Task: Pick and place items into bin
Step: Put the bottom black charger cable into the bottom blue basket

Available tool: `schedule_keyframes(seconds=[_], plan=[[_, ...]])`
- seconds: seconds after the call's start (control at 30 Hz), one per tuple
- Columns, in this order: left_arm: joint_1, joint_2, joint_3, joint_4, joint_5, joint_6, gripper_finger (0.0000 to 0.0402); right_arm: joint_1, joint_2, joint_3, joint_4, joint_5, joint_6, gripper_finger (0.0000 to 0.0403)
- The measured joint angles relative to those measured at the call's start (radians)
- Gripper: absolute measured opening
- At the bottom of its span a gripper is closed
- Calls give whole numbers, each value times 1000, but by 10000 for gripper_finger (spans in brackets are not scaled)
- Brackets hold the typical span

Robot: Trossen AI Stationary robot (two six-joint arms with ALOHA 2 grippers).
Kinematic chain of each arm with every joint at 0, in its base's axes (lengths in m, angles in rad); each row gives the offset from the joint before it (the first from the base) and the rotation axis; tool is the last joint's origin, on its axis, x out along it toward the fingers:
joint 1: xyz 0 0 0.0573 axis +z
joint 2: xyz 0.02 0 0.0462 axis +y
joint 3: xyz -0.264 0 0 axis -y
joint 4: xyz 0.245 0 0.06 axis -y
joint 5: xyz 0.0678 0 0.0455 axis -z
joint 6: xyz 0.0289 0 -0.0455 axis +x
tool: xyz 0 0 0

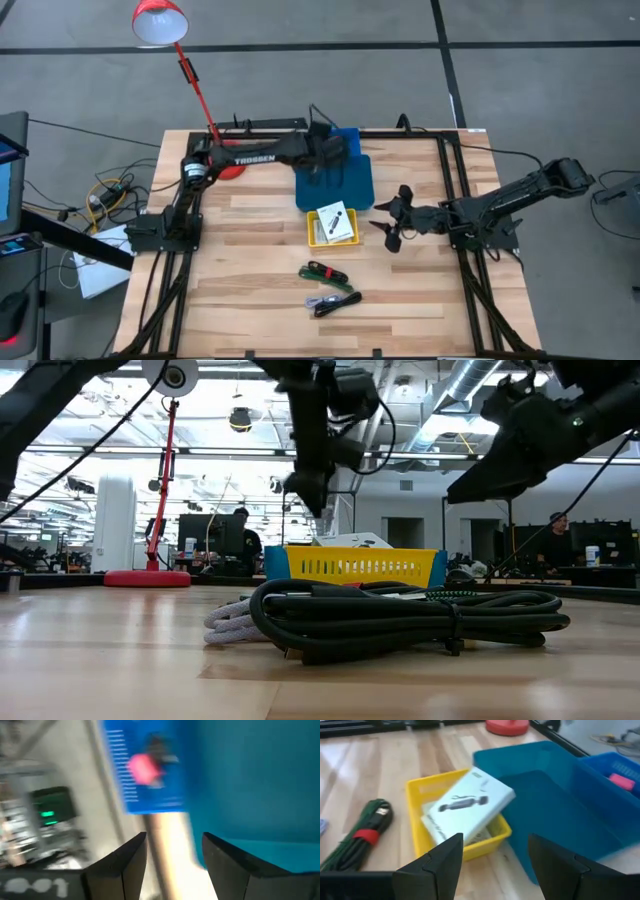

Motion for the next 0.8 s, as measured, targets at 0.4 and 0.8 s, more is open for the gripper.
schedule_keyframes(seconds=[0.4,0.8], plan=[[-241,-18,-47,-188,602,-457,178,99,0,0,44,-87,6,214],[-547,-276,-351,154,81,-764,178,263,2,0,49,-18,156,214]])
